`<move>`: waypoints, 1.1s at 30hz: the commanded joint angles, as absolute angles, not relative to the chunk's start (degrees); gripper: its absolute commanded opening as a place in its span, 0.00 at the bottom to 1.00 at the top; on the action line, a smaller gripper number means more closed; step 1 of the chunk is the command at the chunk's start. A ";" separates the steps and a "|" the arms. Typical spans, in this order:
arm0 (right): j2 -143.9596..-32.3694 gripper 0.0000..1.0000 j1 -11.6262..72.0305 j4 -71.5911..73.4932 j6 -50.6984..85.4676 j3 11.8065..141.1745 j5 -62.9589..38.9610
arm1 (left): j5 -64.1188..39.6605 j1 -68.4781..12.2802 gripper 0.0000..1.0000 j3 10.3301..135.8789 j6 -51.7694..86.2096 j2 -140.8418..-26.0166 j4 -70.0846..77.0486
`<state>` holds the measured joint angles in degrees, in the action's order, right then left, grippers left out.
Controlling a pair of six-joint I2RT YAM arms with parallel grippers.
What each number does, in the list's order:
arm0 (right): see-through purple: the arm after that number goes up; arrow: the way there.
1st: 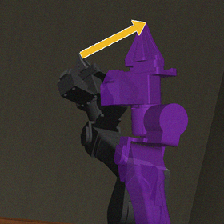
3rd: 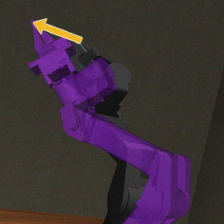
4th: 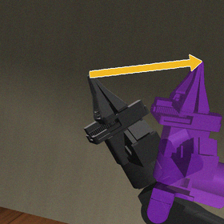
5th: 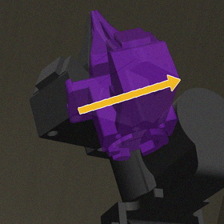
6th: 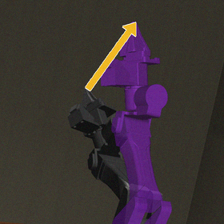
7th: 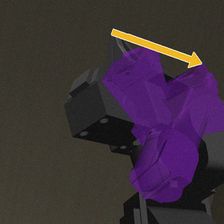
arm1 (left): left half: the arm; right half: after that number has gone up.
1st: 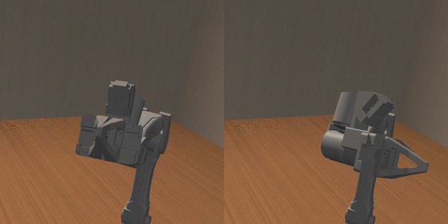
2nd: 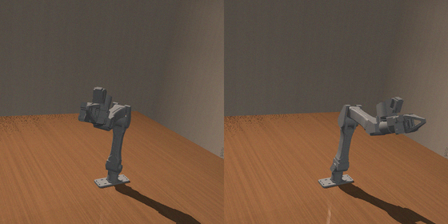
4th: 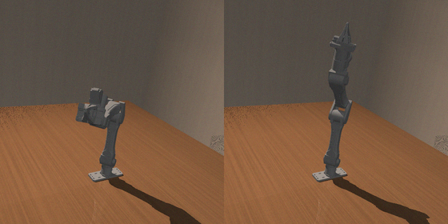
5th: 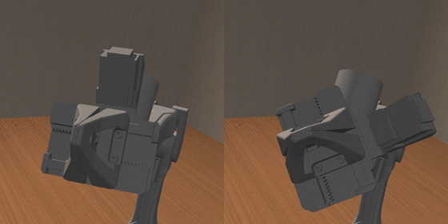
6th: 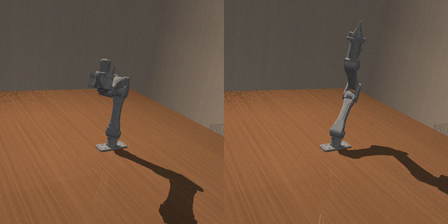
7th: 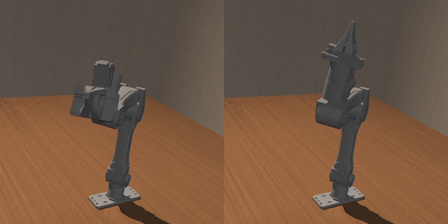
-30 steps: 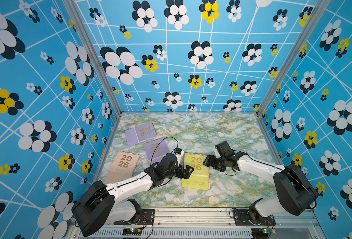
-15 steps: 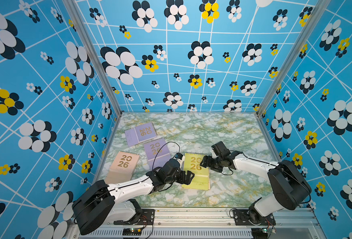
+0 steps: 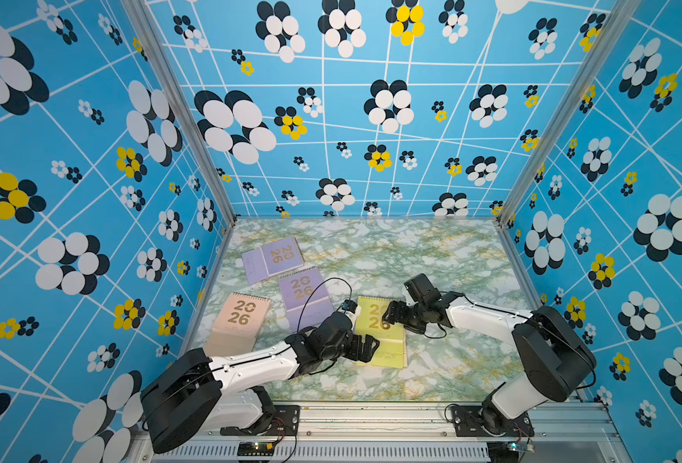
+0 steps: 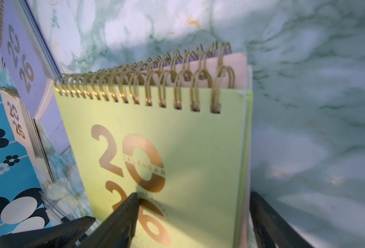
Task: Stack the calendars
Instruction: Adjust the calendars at the calendar.
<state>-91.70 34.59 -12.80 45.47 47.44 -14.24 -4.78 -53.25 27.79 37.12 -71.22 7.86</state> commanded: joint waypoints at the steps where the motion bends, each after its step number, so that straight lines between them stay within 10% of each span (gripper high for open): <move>1: -92.83 0.82 35.42 -12.46 46.93 48.60 -14.70 | -3.78 -53.87 1.00 28.60 38.01 -72.10 8.87; 33: -88.23 0.94 38.05 -22.37 46.29 47.94 -10.54 | 2.27 -55.93 1.00 30.89 36.83 -73.98 3.52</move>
<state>-89.03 37.36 -21.04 45.87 48.25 -11.00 1.98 -55.48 29.43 37.32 -73.45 2.94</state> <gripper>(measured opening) 0.938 0.995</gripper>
